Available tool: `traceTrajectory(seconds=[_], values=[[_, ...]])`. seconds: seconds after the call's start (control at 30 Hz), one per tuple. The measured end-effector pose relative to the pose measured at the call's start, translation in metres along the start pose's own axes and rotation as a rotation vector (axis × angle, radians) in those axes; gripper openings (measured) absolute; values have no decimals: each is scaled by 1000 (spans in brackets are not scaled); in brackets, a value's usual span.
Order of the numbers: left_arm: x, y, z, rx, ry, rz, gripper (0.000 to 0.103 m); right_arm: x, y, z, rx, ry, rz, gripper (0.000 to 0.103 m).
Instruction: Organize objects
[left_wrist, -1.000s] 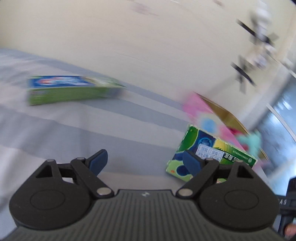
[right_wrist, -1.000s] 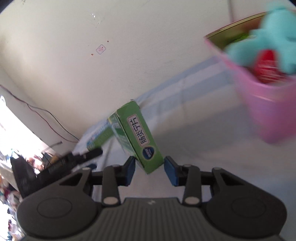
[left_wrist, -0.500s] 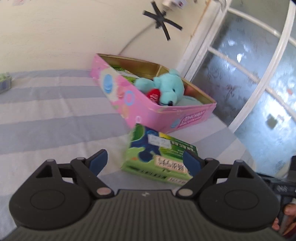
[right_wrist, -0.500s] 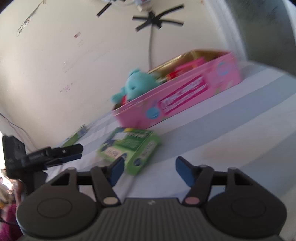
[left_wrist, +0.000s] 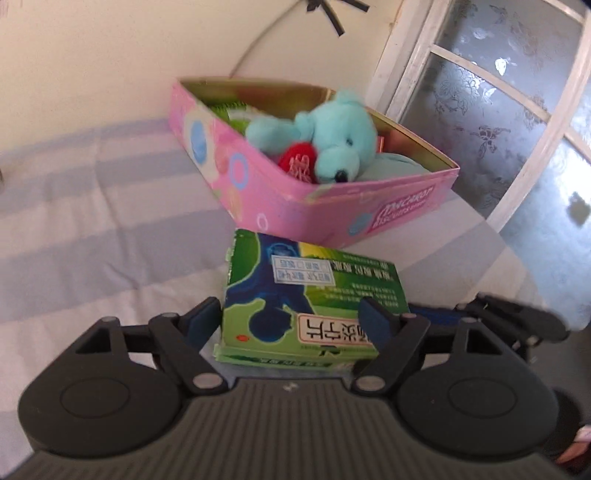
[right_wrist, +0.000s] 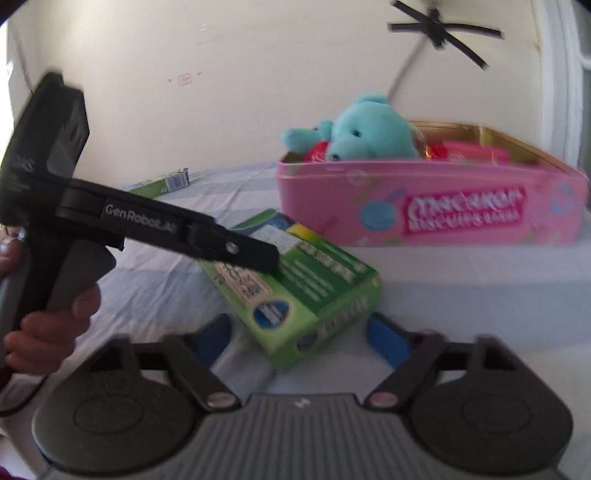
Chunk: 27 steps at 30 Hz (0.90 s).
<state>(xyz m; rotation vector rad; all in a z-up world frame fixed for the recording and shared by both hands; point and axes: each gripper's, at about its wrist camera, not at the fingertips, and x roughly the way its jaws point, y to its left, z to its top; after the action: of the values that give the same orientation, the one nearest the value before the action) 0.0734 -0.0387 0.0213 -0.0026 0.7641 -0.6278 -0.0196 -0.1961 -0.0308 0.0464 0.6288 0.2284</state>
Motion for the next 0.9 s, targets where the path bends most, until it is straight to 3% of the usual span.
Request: traceTrajectory(seconds=[0.07, 0.2, 0.37, 0.47, 0.67, 0.77, 0.9], values=[[-20, -10, 8, 30, -45, -15, 83, -15, -1, 4, -11, -51, 28, 59], [-44, -33, 46, 87, -162, -37, 84, -56, -15, 21, -2, -195, 64, 59], [-9, -49, 106, 133, -215, 10, 87, -59, -42, 69, -8, -325, -2, 59], [27, -43, 130, 86, -197, 39, 87, -26, -68, 97, 33, -311, -37, 60], [79, -41, 139, 86, -181, 202, 90, 50, -103, 124, 106, -212, -127, 64], [73, -33, 139, 38, -177, 201, 90, 68, -115, 119, 166, -184, -144, 69], [57, -38, 127, 55, -207, 236, 90, 52, -120, 101, 224, -245, -134, 70]])
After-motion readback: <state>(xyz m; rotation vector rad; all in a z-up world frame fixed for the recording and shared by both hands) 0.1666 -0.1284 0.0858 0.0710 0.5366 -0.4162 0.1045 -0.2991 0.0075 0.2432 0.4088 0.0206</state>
